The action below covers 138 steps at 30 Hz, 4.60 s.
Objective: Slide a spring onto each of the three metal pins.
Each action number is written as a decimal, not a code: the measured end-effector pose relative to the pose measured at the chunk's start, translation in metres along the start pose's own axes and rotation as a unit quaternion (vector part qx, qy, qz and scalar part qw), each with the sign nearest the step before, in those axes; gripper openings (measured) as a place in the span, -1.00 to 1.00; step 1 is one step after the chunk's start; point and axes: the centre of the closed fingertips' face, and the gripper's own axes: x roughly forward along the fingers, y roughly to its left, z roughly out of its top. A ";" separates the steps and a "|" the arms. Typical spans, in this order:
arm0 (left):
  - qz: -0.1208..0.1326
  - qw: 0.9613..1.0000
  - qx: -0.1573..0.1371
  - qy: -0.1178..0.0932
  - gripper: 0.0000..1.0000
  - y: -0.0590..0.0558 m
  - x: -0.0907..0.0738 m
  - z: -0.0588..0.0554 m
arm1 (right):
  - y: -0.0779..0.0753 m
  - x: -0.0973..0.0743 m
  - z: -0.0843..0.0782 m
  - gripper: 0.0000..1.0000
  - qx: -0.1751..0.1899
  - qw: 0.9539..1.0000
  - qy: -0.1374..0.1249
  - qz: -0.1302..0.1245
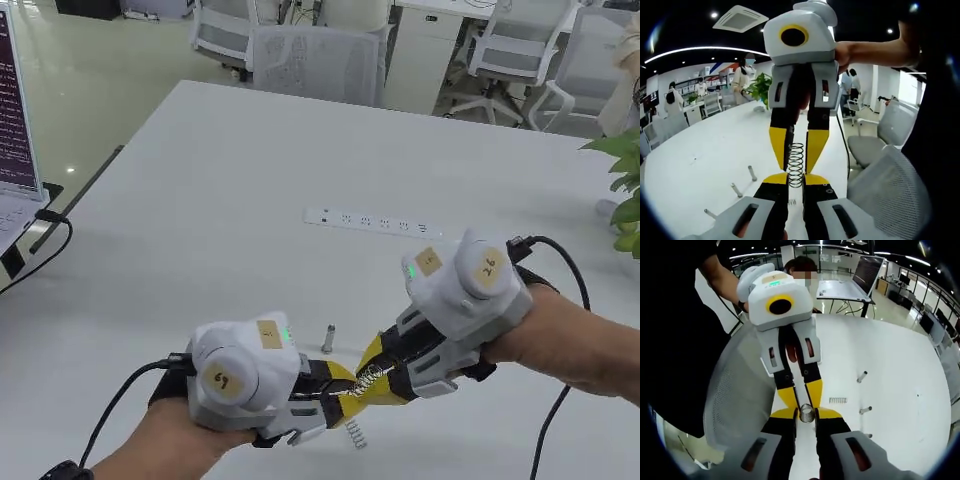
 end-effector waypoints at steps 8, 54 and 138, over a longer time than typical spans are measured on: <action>-0.013 1.000 0.011 0.009 -0.97 -0.006 0.001 -0.005 | 0.006 0.006 -0.004 -0.82 -0.022 0.999 0.018 0.014; -0.008 1.000 -0.012 0.018 -0.91 0.003 0.003 -0.028 | -0.004 0.022 -0.013 -0.84 -0.017 0.999 0.032 -0.012; 0.241 0.955 -0.167 0.046 -0.17 0.083 -0.165 -0.119 | -0.058 0.067 -0.029 -0.83 0.012 0.997 0.072 -0.018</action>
